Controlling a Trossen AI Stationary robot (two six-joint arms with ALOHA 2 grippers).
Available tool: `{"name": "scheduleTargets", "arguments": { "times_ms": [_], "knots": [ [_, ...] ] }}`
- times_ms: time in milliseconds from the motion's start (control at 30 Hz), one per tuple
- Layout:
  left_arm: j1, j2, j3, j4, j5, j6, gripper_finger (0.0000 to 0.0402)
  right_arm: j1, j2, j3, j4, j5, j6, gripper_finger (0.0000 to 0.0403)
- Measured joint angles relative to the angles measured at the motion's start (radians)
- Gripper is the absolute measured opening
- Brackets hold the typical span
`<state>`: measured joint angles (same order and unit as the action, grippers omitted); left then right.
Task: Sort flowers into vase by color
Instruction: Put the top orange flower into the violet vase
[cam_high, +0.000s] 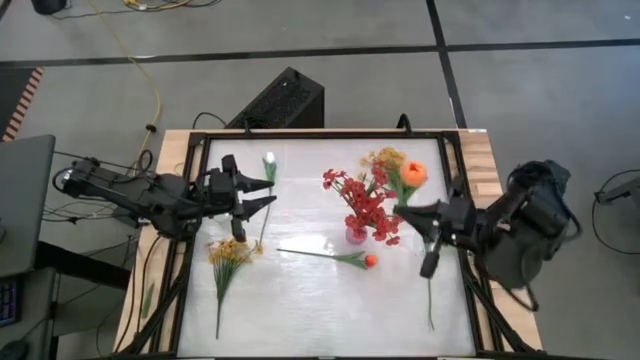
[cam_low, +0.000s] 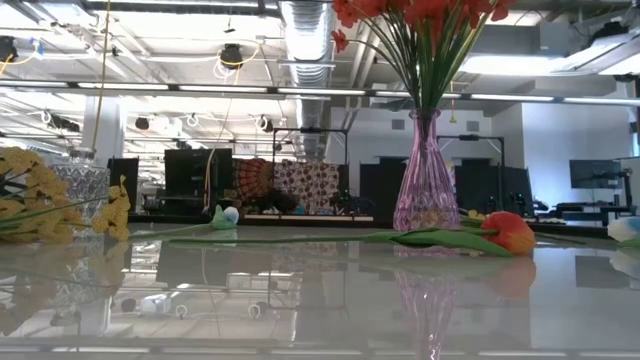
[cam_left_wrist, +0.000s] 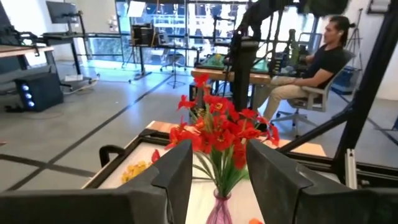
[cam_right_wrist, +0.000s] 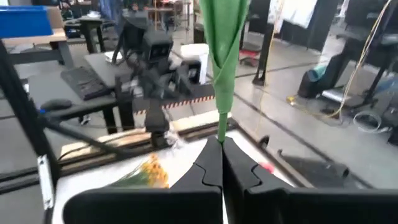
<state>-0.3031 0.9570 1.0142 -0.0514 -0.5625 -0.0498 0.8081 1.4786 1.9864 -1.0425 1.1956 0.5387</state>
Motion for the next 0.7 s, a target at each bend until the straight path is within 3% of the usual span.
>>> {"name": "scheduleTargets", "arguments": {
  "times_ms": [67, 133, 267, 367, 700],
  "knots": [
    [0.013, 0.012, 0.0, -0.002, 0.002, -0.007, 0.0139, 0.051, -0.029, -0.093, 0.0, 0.039, 0.09, 0.0018],
    [0.023, 0.027, 0.0, -0.002, 0.002, -0.024, 0.0139, 0.106, -0.066, -0.205, -0.02, 0.146, 0.229, 0.0018],
    [0.045, 0.055, 0.0, 0.02, 0.02, -0.041, 0.0139, 0.205, -0.178, -0.418, -0.208, 0.336, 0.673, 0.0018],
    [0.067, 0.079, 0.0, 0.061, 0.072, -0.043, 0.0139, 0.2, -0.262, -0.521, -0.298, 0.371, 0.892, 0.0018],
    [0.126, 0.123, 0.0, 0.104, 0.162, -0.13, 0.0139, -0.053, -0.472, -0.672, -0.391, 0.215, 0.893, 0.0018]
  ]
}}
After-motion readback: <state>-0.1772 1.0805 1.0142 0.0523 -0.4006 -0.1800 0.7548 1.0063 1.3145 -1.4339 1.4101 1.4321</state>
